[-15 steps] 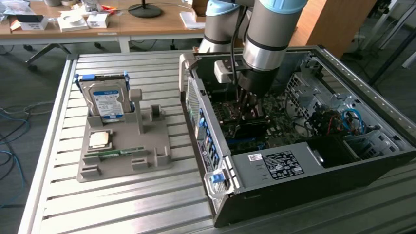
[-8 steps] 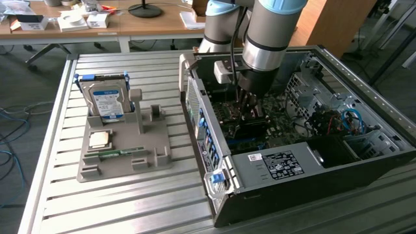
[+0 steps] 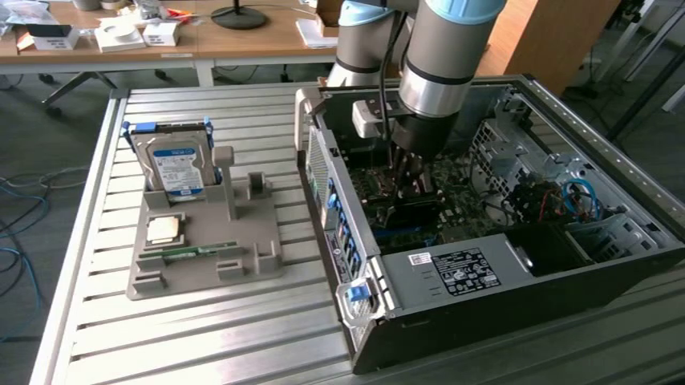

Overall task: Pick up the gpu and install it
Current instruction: 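Press down on the gpu until it lock into place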

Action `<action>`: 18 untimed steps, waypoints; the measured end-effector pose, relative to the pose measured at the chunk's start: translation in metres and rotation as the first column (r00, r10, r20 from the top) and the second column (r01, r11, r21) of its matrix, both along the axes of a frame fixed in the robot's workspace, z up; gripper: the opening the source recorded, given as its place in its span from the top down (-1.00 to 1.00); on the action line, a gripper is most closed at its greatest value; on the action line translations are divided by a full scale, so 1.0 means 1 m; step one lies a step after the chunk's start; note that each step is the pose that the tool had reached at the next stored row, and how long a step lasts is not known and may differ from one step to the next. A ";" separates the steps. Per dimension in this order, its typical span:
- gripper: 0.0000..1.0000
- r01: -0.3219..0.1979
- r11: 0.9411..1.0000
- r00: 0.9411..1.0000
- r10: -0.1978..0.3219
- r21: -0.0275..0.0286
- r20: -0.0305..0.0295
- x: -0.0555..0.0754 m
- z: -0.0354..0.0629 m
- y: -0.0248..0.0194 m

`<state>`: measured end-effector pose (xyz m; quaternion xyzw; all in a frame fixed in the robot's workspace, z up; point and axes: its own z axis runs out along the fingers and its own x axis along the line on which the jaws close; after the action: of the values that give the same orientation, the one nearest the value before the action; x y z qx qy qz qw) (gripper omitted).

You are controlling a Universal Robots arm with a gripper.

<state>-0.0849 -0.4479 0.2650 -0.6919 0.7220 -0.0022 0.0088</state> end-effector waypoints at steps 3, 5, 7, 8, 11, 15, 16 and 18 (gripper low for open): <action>0.79 0.000 1.000 1.000 0.000 0.000 0.000 0.000 -0.0006 -0.0003; 0.79 0.000 1.000 1.000 0.000 0.002 0.001 0.000 -0.0015 -0.0005; 0.79 0.000 1.000 1.000 0.000 0.002 0.001 0.000 -0.0014 -0.0005; 0.79 0.000 1.000 1.000 0.000 0.001 0.000 0.000 -0.0012 -0.0006; 0.79 0.000 1.000 1.000 0.000 0.001 0.000 0.000 -0.0011 -0.0007; 0.79 0.000 1.000 1.000 0.000 0.000 0.000 -0.001 -0.0014 -0.0008; 0.79 0.000 1.000 1.000 0.000 0.000 0.000 -0.001 -0.0017 -0.0010; 0.79 0.000 1.000 1.000 0.000 0.000 0.000 -0.001 -0.0022 -0.0010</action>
<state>-0.0855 -0.4489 0.2628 -0.6919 0.7219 -0.0020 0.0088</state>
